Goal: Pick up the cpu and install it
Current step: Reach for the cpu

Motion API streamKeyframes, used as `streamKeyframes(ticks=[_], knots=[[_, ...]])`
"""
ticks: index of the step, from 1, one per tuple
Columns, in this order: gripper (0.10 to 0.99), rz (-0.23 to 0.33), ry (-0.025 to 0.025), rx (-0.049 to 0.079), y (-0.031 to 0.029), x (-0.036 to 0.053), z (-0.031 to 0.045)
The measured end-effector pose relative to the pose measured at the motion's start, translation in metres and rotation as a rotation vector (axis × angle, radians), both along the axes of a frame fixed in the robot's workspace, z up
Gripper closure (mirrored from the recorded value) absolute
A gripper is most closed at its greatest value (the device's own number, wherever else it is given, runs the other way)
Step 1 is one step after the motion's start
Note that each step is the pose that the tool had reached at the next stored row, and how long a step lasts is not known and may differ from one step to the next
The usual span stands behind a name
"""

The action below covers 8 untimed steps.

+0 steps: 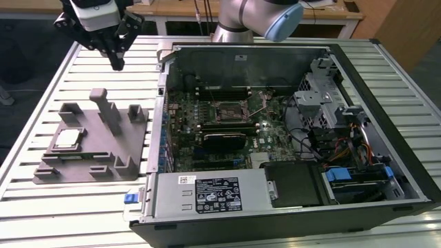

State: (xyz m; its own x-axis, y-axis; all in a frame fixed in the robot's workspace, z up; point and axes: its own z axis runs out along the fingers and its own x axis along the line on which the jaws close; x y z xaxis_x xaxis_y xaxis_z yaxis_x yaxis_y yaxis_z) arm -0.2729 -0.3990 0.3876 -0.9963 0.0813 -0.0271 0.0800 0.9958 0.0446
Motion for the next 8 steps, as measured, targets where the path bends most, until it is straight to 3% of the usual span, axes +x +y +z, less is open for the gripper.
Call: streamKeyframes(ticks=[8], knots=[[0.980, 0.000, 0.0000, 0.000, 0.0000, -0.0150, -0.0043]])
